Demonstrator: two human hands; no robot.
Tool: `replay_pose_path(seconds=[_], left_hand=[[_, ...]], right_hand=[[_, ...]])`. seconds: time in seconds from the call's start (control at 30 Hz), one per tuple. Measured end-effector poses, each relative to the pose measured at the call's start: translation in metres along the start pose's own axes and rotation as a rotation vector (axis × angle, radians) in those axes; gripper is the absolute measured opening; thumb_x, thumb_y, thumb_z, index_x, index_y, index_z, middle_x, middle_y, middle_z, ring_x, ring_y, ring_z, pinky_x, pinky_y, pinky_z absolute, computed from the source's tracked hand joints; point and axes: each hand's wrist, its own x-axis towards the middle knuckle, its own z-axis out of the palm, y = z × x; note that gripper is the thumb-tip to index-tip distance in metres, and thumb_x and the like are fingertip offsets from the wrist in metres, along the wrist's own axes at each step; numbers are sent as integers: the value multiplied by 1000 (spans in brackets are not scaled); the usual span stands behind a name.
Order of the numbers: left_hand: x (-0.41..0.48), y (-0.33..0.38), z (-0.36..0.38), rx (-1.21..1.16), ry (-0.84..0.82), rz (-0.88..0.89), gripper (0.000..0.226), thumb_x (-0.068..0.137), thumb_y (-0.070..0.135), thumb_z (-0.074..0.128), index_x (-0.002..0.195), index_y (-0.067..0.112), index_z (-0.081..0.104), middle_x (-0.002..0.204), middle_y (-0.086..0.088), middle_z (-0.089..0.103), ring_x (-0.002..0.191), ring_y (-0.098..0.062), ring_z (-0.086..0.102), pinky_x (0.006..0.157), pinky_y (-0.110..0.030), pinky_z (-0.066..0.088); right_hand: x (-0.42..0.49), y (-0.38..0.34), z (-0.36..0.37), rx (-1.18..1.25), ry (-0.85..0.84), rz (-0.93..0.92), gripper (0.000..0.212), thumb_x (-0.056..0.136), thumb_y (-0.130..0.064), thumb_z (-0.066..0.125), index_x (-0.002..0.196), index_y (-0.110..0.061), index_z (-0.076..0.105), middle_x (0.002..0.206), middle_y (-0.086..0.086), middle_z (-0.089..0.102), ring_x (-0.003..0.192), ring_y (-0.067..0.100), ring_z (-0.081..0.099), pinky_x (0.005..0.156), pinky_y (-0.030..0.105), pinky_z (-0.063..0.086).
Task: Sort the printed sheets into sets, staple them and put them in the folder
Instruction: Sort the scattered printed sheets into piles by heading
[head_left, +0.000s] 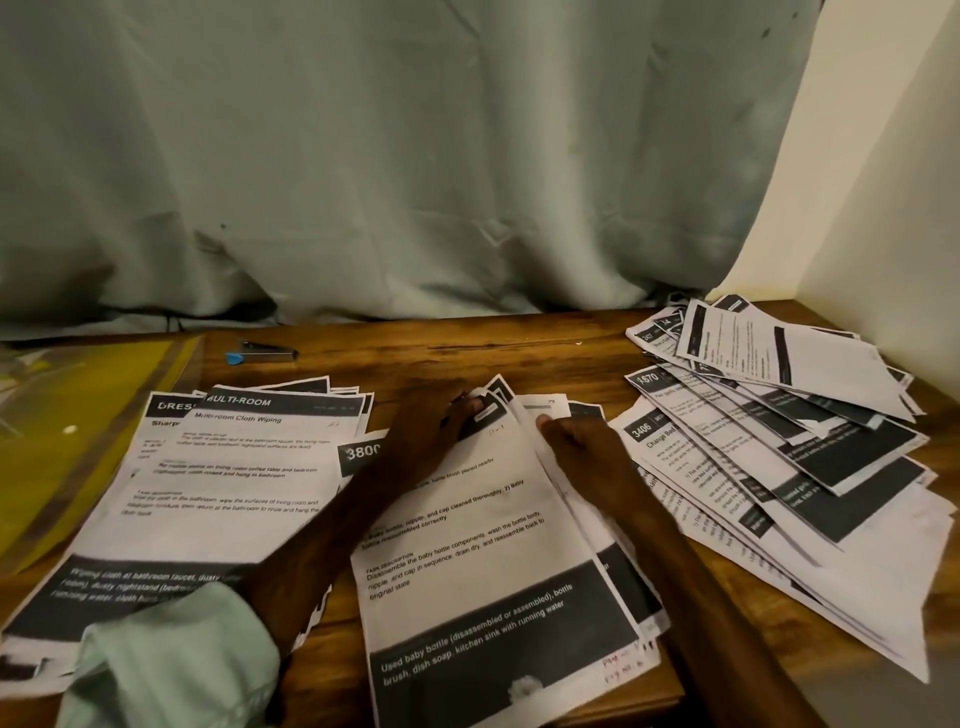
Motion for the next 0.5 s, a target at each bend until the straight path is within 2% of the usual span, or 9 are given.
replay_pose_path(seconds=[0.03,0.1,0.17,0.23,0.3,0.37,0.43,0.5], left_hand=[[0,0,1,-1,-3,3,32,105,35,51,121,11,66,109,5,59,97,-9,52,77,-5,31],[-1,0,1,5,-12,18,32,105,35,52,125,12,65,114,5,59,100,-6,48,77,-6,29],[-2,-1,2,23,-17,51,31,105,34,53,124,13,65,117,3,62,101,-5,47,77,-6,28],[-2,-1,3,41,-9,99,28,105,30,55,124,12,66,122,4,62,105,0,46,82,-1,28],[-1,-4,4,44,-2,154,25,103,26,58,121,12,68,131,1,61,109,7,42,91,5,24],[-1,-4,2,54,4,182,22,101,25,62,118,12,69,135,1,58,115,8,40,95,3,22],[-2,-4,2,34,24,197,23,99,26,66,118,15,67,131,2,59,116,4,43,95,-1,25],[-4,-3,1,5,52,174,25,97,30,68,117,15,63,118,4,59,108,-3,48,89,-5,29]], right_hand=[[4,2,-5,-25,52,-38,35,104,-29,52,82,-10,72,79,-3,69,71,5,62,70,19,48],[17,9,-19,-66,135,-72,17,99,-11,61,90,-11,75,94,-4,72,81,3,63,78,14,48],[29,14,-30,-118,164,-43,12,93,-2,66,96,-11,74,102,0,73,92,10,65,85,21,52],[42,17,-34,-192,92,-28,16,91,-10,72,107,-10,72,107,4,74,100,17,68,89,32,53],[50,16,-33,-316,-39,-62,25,91,-25,74,113,-13,70,108,3,74,97,14,66,82,28,49],[57,15,-30,-396,-124,-82,28,90,-35,74,112,-19,68,110,0,73,98,11,64,81,26,46],[63,20,-26,-440,-133,-68,32,87,-49,72,106,-23,67,110,-1,71,106,17,64,91,35,50],[71,33,-22,-430,-149,-60,35,85,-57,70,103,-27,68,112,-3,71,111,20,63,99,45,49]])
